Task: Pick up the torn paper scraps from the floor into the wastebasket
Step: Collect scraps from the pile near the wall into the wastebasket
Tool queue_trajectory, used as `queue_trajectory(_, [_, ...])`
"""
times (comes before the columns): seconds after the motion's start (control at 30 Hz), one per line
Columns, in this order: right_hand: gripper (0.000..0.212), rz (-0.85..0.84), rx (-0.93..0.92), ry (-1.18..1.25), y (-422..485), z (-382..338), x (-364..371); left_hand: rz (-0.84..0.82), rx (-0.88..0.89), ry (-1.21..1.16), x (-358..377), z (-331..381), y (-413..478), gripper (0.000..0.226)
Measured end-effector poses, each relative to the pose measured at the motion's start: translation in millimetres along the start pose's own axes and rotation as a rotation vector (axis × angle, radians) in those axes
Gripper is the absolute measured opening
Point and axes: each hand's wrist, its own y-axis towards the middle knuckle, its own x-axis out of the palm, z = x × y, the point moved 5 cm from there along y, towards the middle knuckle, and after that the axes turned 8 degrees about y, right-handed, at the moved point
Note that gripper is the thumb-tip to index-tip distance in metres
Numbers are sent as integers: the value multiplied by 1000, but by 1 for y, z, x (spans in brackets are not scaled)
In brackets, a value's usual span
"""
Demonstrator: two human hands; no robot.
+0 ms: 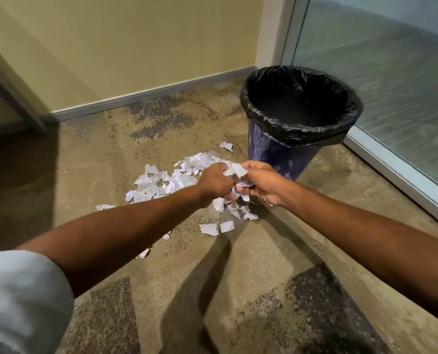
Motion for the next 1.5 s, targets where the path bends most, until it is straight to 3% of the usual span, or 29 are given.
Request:
queue_trajectory(0.37, [20,-106,-315,54,-64,-139,23,105,263,-163,-68,125,-43,13])
queue_trajectory(0.53, [22,-67,-416,59,-83,-184,13,121,285,-200,-71,174,-34,27])
queue_trajectory(0.7, [20,69,-410,152,-73,-200,-17,50,196,-248,-49,216,-26,10])
queue_trajectory(0.8, [36,196,-409,208,-59,-206,-36,13,143,-335,-34,230,-11,24])
queue_trajectory(0.9, [34,295,-394,223,-51,-211,-52,-49,105,-391,-20,240,2,28])
queue_trajectory(1.2, [34,338,-265,232,-26,-202,-83,-157,23,-486,14,242,17,31])
queue_trajectory(1.3, [39,344,-233,212,-9,-197,-100,-123,-2,-465,16,240,22,22])
queue_trajectory(1.37, [40,339,-233,231,-8,-196,-104,-96,3,-457,16,239,31,30])
queue_trajectory(1.5, [18,323,-276,304,-25,-201,-100,-122,13,-505,15,235,38,19])
